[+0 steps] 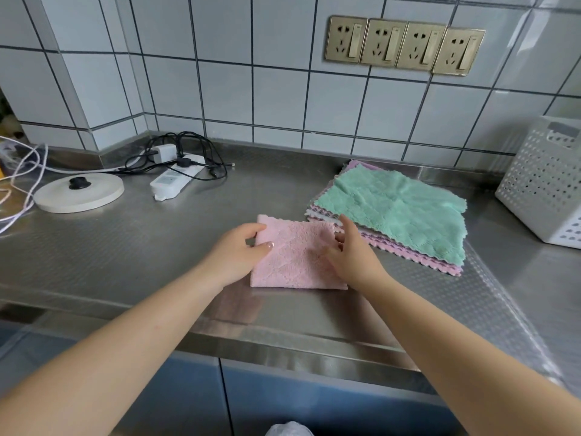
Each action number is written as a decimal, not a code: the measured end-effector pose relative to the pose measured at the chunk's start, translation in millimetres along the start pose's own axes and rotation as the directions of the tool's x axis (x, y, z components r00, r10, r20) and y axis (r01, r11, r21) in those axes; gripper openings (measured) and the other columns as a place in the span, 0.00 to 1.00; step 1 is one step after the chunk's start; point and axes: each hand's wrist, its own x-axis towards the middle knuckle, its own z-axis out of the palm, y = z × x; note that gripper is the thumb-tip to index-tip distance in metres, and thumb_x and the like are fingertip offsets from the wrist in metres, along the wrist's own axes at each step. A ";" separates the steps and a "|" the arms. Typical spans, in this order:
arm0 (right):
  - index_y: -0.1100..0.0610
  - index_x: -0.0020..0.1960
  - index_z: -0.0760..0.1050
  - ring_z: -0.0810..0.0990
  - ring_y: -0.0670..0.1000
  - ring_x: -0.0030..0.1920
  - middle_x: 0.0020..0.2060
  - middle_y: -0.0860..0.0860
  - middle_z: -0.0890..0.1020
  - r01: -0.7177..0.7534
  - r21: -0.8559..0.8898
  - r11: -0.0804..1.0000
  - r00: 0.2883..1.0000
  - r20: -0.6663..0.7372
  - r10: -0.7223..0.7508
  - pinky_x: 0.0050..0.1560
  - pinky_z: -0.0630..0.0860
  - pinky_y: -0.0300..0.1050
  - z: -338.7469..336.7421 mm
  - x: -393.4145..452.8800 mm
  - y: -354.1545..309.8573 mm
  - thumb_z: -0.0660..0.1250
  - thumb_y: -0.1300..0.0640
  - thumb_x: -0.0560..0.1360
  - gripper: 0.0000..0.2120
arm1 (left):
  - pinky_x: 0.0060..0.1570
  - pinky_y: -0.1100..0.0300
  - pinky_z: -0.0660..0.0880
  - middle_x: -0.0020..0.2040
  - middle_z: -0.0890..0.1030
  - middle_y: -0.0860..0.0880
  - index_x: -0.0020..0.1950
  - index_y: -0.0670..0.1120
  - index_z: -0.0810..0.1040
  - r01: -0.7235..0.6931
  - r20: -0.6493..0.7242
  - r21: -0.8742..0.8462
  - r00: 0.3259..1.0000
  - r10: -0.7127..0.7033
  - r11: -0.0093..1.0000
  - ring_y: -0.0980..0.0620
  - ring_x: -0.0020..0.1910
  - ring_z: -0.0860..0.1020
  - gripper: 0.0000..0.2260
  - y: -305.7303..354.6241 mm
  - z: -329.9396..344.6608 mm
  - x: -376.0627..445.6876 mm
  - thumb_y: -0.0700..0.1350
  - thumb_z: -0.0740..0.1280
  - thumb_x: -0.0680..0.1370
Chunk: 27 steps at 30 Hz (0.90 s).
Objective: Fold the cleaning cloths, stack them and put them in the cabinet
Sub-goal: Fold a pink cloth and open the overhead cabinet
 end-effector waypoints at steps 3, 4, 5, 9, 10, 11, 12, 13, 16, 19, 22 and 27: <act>0.49 0.76 0.50 0.76 0.53 0.57 0.70 0.52 0.68 -0.041 0.217 0.975 0.998 -0.032 0.049 0.45 0.74 0.43 -5.6 1.7 -3.5 0.63 0.55 0.78 0.33 | 0.66 0.57 0.67 0.66 0.72 0.50 0.68 0.47 0.70 0.065 -0.003 -0.244 0.998 -0.068 0.968 0.55 0.65 0.70 0.22 1.9 -1.1 3.1 0.36 0.67 0.75; 0.49 0.76 0.52 0.77 0.53 0.54 0.69 0.52 0.69 -0.063 0.290 0.955 0.996 -0.037 0.077 0.43 0.74 0.42 -6.8 3.1 -3.9 0.64 0.56 0.77 0.32 | 0.65 0.52 0.70 0.66 0.73 0.49 0.68 0.47 0.70 0.106 0.029 -0.382 0.994 -0.103 0.918 0.54 0.64 0.72 0.23 2.1 -0.9 4.6 0.33 0.66 0.75; 0.49 0.76 0.55 0.76 0.52 0.54 0.68 0.52 0.70 -0.084 0.360 0.929 0.994 -0.039 0.105 0.46 0.74 0.43 -7.7 4.3 -4.1 0.65 0.57 0.77 0.31 | 0.61 0.51 0.73 0.65 0.74 0.47 0.69 0.47 0.69 0.150 0.070 -0.498 0.989 -0.133 0.854 0.52 0.62 0.74 0.23 3.3 -0.2 4.9 0.31 0.64 0.76; 0.47 0.70 0.65 0.78 0.48 0.40 0.50 0.47 0.77 -0.178 0.569 0.803 0.980 0.029 0.197 0.41 0.77 0.41 -8.4 10.3 -1.4 0.66 0.61 0.76 0.25 | 0.45 0.58 0.78 0.58 0.79 0.42 0.70 0.47 0.69 0.260 0.187 -0.620 0.965 -0.183 0.740 0.49 0.49 0.80 0.24 4.2 5.5 11.0 0.29 0.60 0.77; 0.47 0.68 0.67 0.78 0.49 0.38 0.45 0.46 0.77 -0.197 0.596 0.778 0.977 0.053 0.207 0.40 0.78 0.43 -8.6 13.0 -0.2 0.66 0.62 0.76 0.23 | 0.44 0.59 0.79 0.57 0.80 0.42 0.69 0.47 0.70 0.271 0.203 -0.619 0.962 -0.183 0.737 0.49 0.49 0.80 0.24 5.2 6.8 13.3 0.29 0.60 0.77; 0.48 0.67 0.69 0.78 0.51 0.39 0.44 0.47 0.77 -0.218 0.624 0.751 0.973 0.082 0.215 0.43 0.79 0.47 -7.6 19.1 3.9 0.66 0.62 0.76 0.22 | 0.42 0.61 0.80 0.56 0.80 0.44 0.69 0.48 0.70 0.290 0.227 -0.607 0.955 -0.188 0.740 0.51 0.48 0.81 0.23 3.8 9.4 18.4 0.29 0.60 0.77; 0.47 0.65 0.71 0.78 0.53 0.41 0.44 0.49 0.78 -0.226 0.652 0.724 0.972 0.100 0.214 0.48 0.79 0.51 -8.0 21.3 4.4 0.67 0.62 0.76 0.21 | 0.41 0.63 0.80 0.54 0.81 0.48 0.68 0.49 0.71 0.305 0.252 -0.602 0.950 -0.186 0.738 0.53 0.47 0.81 0.23 4.3 9.6 20.5 0.30 0.59 0.78; 0.46 0.64 0.73 0.79 0.54 0.43 0.46 0.51 0.78 -0.232 0.673 0.702 0.971 0.117 0.209 0.52 0.79 0.53 -7.7 26.3 6.5 0.67 0.62 0.75 0.20 | 0.40 0.64 0.80 0.52 0.82 0.51 0.67 0.51 0.72 0.323 0.279 -0.587 0.941 -0.189 0.742 0.55 0.46 0.82 0.22 2.8 11.2 25.3 0.30 0.59 0.78; 0.44 0.61 0.73 0.80 0.52 0.43 0.48 0.52 0.78 -0.221 0.687 0.692 0.975 0.150 0.163 0.49 0.80 0.49 -9.2 47.1 12.8 0.68 0.62 0.75 0.19 | 0.43 0.64 0.80 0.48 0.84 0.57 0.64 0.53 0.74 0.348 0.328 -0.577 0.927 -0.181 0.739 0.57 0.45 0.83 0.21 -1.3 14.8 41.7 0.31 0.59 0.78; 0.44 0.66 0.69 0.83 0.50 0.41 0.45 0.50 0.81 -0.238 0.738 0.632 0.970 0.214 0.115 0.41 0.81 0.43 -13.6 68.7 15.7 0.68 0.64 0.75 0.25 | 0.47 0.63 0.79 0.53 0.83 0.56 0.61 0.54 0.76 0.325 0.274 -0.591 0.942 -0.195 0.738 0.57 0.51 0.82 0.21 1.5 15.2 57.4 0.31 0.61 0.77; 0.44 0.69 0.66 0.84 0.51 0.44 0.48 0.52 0.83 -0.292 0.778 0.556 0.954 0.278 0.112 0.43 0.81 0.45 -16.1 82.5 13.5 0.68 0.64 0.74 0.28 | 0.55 0.60 0.76 0.58 0.80 0.55 0.59 0.55 0.76 0.300 0.211 -0.587 0.953 -0.216 0.752 0.56 0.57 0.79 0.21 13.2 13.0 68.9 0.31 0.62 0.76; 0.45 0.71 0.64 0.84 0.51 0.45 0.53 0.55 0.82 -0.402 0.801 0.443 0.916 0.351 0.196 0.44 0.81 0.47 -31.6 83.1 -8.1 0.69 0.64 0.73 0.31 | 0.64 0.53 0.70 0.61 0.79 0.55 0.57 0.58 0.77 0.332 0.209 -0.551 0.943 -0.259 0.765 0.55 0.61 0.76 0.21 40.1 -1.2 76.2 0.32 0.63 0.76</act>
